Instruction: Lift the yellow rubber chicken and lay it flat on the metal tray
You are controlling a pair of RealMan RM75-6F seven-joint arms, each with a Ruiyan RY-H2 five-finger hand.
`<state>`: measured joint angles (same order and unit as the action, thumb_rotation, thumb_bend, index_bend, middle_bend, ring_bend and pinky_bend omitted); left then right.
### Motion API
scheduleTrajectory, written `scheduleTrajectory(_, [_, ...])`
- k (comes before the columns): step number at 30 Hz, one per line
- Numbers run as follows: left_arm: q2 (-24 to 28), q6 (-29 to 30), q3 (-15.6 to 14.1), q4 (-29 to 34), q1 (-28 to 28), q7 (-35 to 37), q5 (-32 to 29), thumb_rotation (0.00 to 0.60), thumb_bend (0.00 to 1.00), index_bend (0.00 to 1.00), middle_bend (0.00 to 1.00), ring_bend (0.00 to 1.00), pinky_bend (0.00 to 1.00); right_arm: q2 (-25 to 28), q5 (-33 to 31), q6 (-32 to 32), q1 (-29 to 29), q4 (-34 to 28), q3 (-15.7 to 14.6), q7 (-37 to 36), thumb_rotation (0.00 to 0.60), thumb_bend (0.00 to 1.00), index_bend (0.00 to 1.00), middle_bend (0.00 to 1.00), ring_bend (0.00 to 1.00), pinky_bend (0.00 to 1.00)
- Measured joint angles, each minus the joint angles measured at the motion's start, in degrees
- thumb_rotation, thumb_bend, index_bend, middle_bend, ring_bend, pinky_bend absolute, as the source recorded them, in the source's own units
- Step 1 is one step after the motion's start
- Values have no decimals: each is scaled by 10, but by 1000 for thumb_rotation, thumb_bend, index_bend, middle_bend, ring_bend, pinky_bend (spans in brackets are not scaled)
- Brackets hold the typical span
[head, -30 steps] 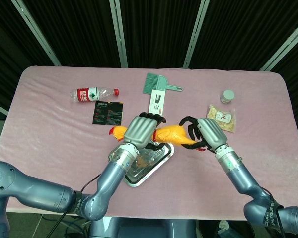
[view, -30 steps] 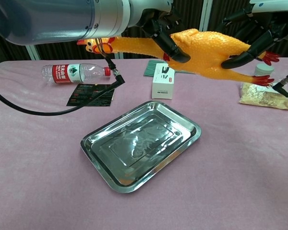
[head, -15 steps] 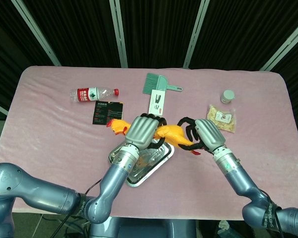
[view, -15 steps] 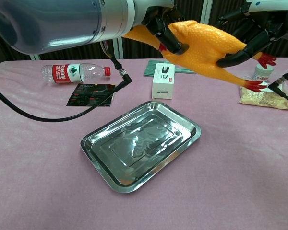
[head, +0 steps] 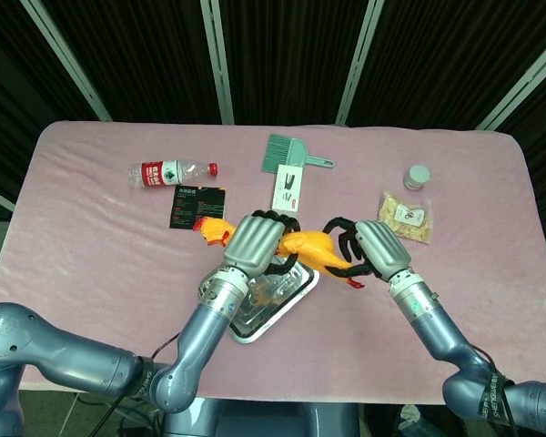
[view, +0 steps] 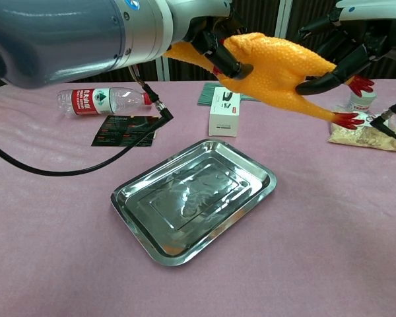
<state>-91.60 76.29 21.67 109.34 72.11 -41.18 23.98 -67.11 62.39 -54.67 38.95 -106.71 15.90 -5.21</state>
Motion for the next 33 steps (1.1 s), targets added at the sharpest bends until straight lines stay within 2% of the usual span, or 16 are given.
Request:
scheduleTrajectory(3, [7, -4, -2, 8, -7, 0, 5, 600, 368, 181, 241, 208, 267, 0, -2, 1, 0, 2, 1, -2, 600, 421, 1000, 772, 766, 745])
scheduleTrajectory(9, [12, -9, 0, 13, -12, 0, 7, 600, 360, 179, 219, 194, 267, -1, -4, 1, 1, 5, 5, -6, 600, 423, 1000, 772, 768, 745])
scheduleTrajectory(18, [11, -12, 11, 14, -11, -8, -8, 600, 206, 175, 205, 183, 267, 0, -4, -1, 2, 3, 9, -8, 600, 426, 1000, 772, 769, 745])
scheduleTrajectory(22, [8, -12, 14, 12, -9, -12, -14, 600, 191, 195, 208, 183, 267, -1, -4, -2, 4, 1, 10, -5, 600, 429, 1000, 772, 769, 745])
scheduleTrajectory(24, [6, -11, 16, 11, -8, -13, -16, 600, 217, 225, 214, 184, 267, -2, -5, -2, 5, -1, 11, -2, 600, 430, 1000, 772, 769, 745])
scheduleTrajectory(29, [0, -6, 22, 9, -6, -11, -15, 600, 402, 357, 283, 212, 273, -2, -5, -3, 7, -8, 12, 1, 600, 430, 1000, 772, 769, 744])
scheduleTrajectory(33, [-8, 3, 24, 7, -7, -7, -4, 600, 483, 450, 329, 235, 287, 0, 0, -4, 6, -13, 10, 1, 600, 430, 1000, 772, 769, 745])
